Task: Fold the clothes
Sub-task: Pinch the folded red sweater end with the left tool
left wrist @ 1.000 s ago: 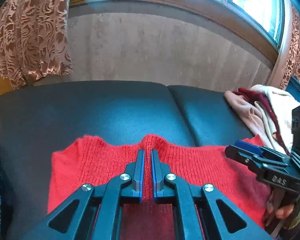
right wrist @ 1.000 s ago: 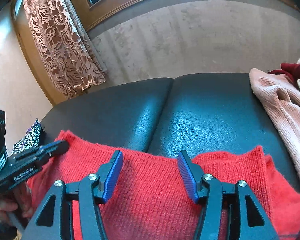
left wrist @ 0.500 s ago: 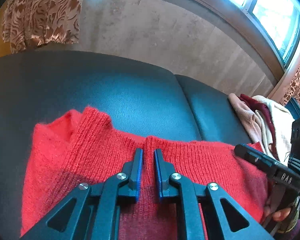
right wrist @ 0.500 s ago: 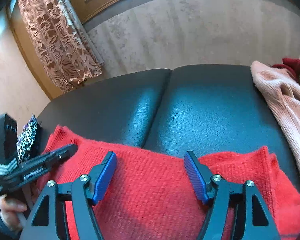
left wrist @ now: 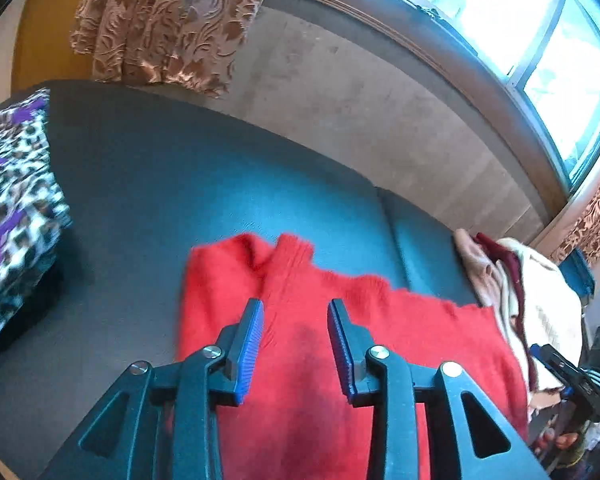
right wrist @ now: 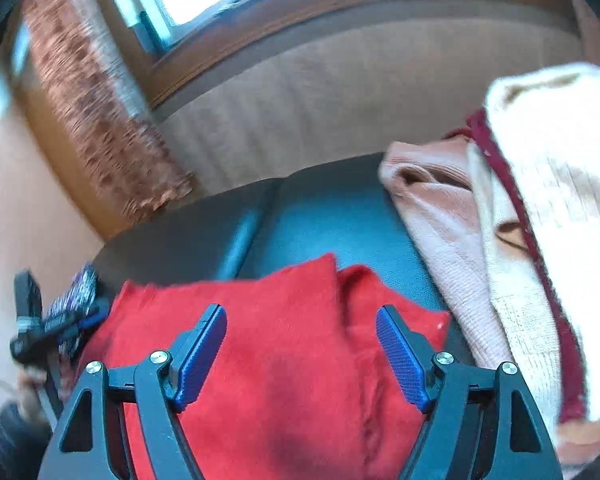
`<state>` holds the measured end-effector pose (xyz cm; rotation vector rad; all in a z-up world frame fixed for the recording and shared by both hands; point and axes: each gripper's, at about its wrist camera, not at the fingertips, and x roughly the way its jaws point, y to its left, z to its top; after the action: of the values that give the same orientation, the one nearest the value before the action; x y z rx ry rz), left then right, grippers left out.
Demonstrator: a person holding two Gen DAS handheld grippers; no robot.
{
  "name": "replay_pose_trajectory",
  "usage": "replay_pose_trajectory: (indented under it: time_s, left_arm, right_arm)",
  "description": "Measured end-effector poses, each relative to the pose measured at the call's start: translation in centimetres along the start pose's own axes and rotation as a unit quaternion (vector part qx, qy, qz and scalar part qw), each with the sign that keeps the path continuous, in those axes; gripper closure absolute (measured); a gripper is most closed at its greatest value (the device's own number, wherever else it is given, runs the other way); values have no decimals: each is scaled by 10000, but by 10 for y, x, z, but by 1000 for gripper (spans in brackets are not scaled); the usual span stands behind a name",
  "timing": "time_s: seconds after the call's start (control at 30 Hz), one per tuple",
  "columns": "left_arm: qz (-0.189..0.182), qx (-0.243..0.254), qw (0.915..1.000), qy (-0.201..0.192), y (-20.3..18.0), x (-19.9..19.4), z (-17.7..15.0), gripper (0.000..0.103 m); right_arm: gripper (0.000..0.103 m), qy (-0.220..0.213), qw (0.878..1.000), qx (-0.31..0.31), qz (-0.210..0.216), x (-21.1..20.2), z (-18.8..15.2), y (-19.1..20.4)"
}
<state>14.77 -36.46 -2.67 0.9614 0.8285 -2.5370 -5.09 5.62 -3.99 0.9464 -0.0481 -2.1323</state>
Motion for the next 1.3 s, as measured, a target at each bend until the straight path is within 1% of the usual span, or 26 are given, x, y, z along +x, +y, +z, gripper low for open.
replay_pose_trajectory:
  time_s: [0.07, 0.17, 0.2, 0.23, 0.27, 0.33, 0.37, 0.43, 0.47, 0.5, 0.57, 0.63, 0.7, 0.73, 0.8, 0.87, 0.9, 0.97, 1.07, 1.17, 1.23, 1.27, 1.3]
  left_arm:
    - [108, 135, 9999, 2, -2, -4, -10, 70]
    - [354, 491, 9982, 17, -10, 0, -25, 69]
    - [471, 673, 9966, -40, -14, 3, -30, 69]
    - [569, 841, 9947, -150, -17, 6, -35, 69]
    - [649, 957, 9929, -265, -19, 6, -40, 69]
    - [785, 1080, 9901, -431, -23, 9, -46, 68]
    - [819, 1079, 9896, -474, -23, 10, -47, 68]
    - [715, 898, 9924, -435, -19, 8, -43, 68]
    - [593, 773, 9945, -395, -15, 6, -40, 68]
    - [475, 642, 9961, -362, -11, 2, -37, 68]
    - [287, 396, 9983, -333, 0, -9, -29, 68]
    - [321, 416, 9981, -319, 11, -17, -28, 54]
    - [355, 436, 9979, -306, 22, -26, -26, 52]
    - [371, 447, 9980, -255, 27, -28, -26, 51]
    - [368, 469, 9982, 68, 35, -21, -30, 50]
    - [218, 492, 9983, 207, 41, -17, -35, 49]
    - [134, 460, 9986, 208, 42, -17, -37, 49]
    - [-112, 296, 9992, 250, 50, -11, -36, 49]
    - [-447, 6, 9980, 451, 65, 2, -32, 48]
    - [-796, -105, 9953, 536, 72, 13, -31, 48]
    - [-934, -128, 9938, 583, 72, 20, -31, 47]
    - [-963, -148, 9934, 598, 71, 23, -31, 47]
    - [-914, -154, 9939, 598, 70, 26, -32, 47]
  right_arm:
    - [24, 130, 9993, -302, 168, 3, -8, 16]
    - [24, 368, 9975, -490, 353, 24, -16, 34]
    - [23, 405, 9974, -540, 257, 31, -18, 35]
    - [23, 441, 9973, -593, 14, 39, -21, 33]
    - [20, 402, 9977, -521, -151, 46, -24, 25]
    - [19, 300, 9980, -339, -448, 59, -33, 5]
    - [16, 262, 9985, -298, -386, 59, -33, 3]
    - [7, 258, 9987, -356, -242, 58, -32, 5]
    - [1, 304, 9982, -484, -194, 60, -32, 8]
    - [0, 332, 9977, -549, -210, 61, -33, 10]
    - [0, 382, 9967, -659, -262, 63, -35, 14]
    - [0, 335, 9972, -627, -210, 62, -36, 11]
    - [0, 284, 9980, -544, -115, 60, -37, 6]
    - [0, 272, 9981, -535, -104, 59, -37, 6]
    - [0, 253, 9982, -527, -93, 57, -38, 5]
    - [0, 233, 9984, -518, -82, 56, -38, 4]
    - [0, 224, 9984, -514, -76, 55, -39, 4]
    - [0, 204, 9985, -506, -65, 54, -39, 3]
    - [0, 200, 9984, -524, -71, 56, -37, 5]
    - [0, 191, 9984, -527, -56, 57, -35, 5]
    - [0, 179, 9985, -521, -45, 57, -35, 4]
    - [0, 173, 9985, -520, -43, 57, -35, 4]
    - [0, 168, 9985, -518, -43, 58, -35, 5]
